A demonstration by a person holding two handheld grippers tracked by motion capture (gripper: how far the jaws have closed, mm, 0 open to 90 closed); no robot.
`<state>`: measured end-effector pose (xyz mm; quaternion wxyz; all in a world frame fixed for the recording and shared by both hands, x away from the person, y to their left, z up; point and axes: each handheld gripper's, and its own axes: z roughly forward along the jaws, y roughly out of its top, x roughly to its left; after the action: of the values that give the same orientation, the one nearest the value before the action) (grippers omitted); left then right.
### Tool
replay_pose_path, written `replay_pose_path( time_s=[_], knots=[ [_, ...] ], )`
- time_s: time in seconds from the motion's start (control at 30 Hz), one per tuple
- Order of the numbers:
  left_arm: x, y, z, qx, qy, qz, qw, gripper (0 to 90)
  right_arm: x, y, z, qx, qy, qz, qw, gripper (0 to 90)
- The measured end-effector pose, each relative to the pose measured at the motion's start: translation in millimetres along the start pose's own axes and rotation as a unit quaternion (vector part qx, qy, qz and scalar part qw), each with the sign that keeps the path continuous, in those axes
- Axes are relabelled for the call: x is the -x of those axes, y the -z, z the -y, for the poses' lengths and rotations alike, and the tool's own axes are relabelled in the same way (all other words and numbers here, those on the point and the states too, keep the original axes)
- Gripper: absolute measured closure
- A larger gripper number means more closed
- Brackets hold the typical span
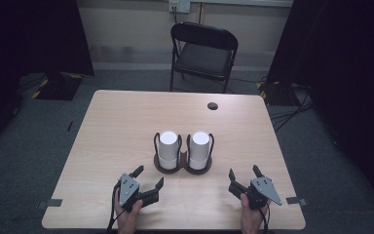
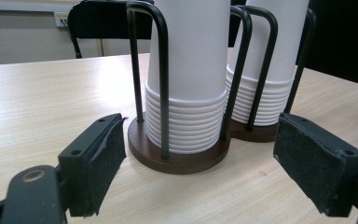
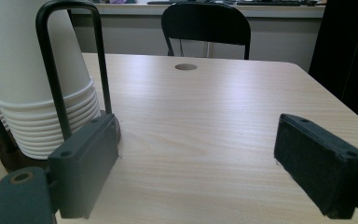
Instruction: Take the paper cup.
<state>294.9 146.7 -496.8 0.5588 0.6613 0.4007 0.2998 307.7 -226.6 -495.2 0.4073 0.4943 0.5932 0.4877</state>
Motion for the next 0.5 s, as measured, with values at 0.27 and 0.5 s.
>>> replay_pose_path(
  time_s=[0.27, 0.5],
  knots=[
    [-2.8, 2.4, -3.4, 0.005, 0.011, 0.006, 0.9999, 16.5, 0.0, -0.4, -0.1, -0.001, -0.001, 0.001, 1.0000, 13.0],
    [-0.9, 0.7, -11.4, 0.006, 0.014, 0.027, 0.9995, 16.1, -0.7, -1.4, -0.6, -0.008, 0.005, -0.004, 0.9999, 13.1]
  ],
)
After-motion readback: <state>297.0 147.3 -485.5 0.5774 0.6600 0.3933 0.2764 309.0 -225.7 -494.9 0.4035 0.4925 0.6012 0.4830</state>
